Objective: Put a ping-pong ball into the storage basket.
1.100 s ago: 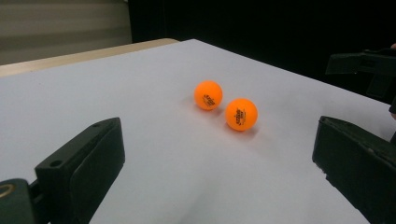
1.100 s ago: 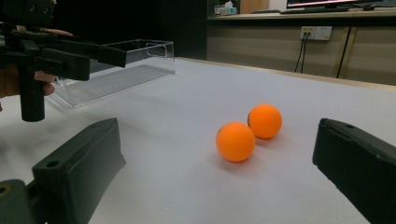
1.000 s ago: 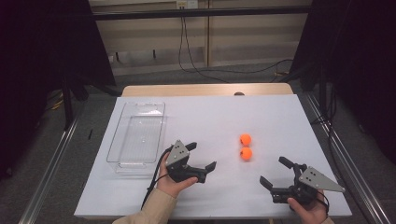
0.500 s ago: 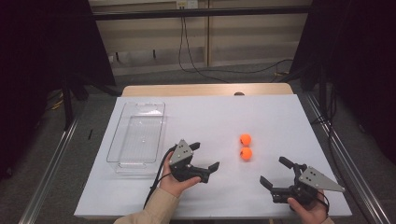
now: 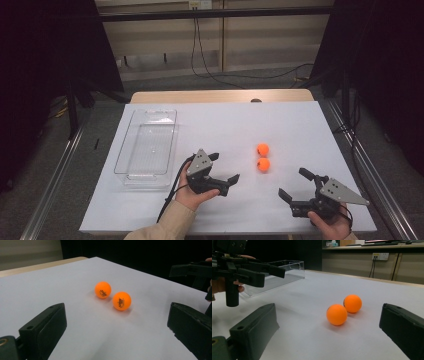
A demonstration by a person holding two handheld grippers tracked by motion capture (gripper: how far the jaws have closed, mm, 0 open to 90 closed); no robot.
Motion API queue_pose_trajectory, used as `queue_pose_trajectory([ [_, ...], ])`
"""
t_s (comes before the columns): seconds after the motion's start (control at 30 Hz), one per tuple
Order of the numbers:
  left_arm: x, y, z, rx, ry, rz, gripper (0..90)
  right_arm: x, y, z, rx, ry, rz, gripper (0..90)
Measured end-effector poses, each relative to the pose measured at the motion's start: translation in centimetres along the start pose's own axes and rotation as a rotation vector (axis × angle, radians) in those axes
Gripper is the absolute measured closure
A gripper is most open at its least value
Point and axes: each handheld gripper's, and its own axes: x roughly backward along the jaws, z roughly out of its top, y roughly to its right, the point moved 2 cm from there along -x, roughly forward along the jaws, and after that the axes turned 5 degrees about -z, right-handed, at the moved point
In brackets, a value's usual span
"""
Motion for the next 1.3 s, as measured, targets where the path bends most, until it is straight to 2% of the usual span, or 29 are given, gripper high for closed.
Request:
queue_pose_trajectory([
  [0.43,-0.9,-0.1,0.1,0.0,-0.01,-0.001,2.4,0.0,0.0,0.0,-0.001,0.002,0.0,0.9],
  [0.6,-1.2,-0.2,0.1,0.012,-0.015,-0.006,2.4,0.0,0.1,0.0,0.003,-0.002,0.001,1.0],
  [0.77,-1.5,-0.1,0.3,0.0,-0.023,-0.004,2.4,0.0,0.1,0.0,0.003,-0.001,0.001,1.0],
  [1.0,-2.0,-0.3,0.3,0.01,-0.032,-0.005,2.4,0.1,0.1,0.0,0.001,0.0,0.0,1.0],
  [1.3,-2.7,-0.2,0.5,0.001,-0.045,-0.015,2.4,0.1,0.1,0.0,0.0,0.0,0.001,1.0],
])
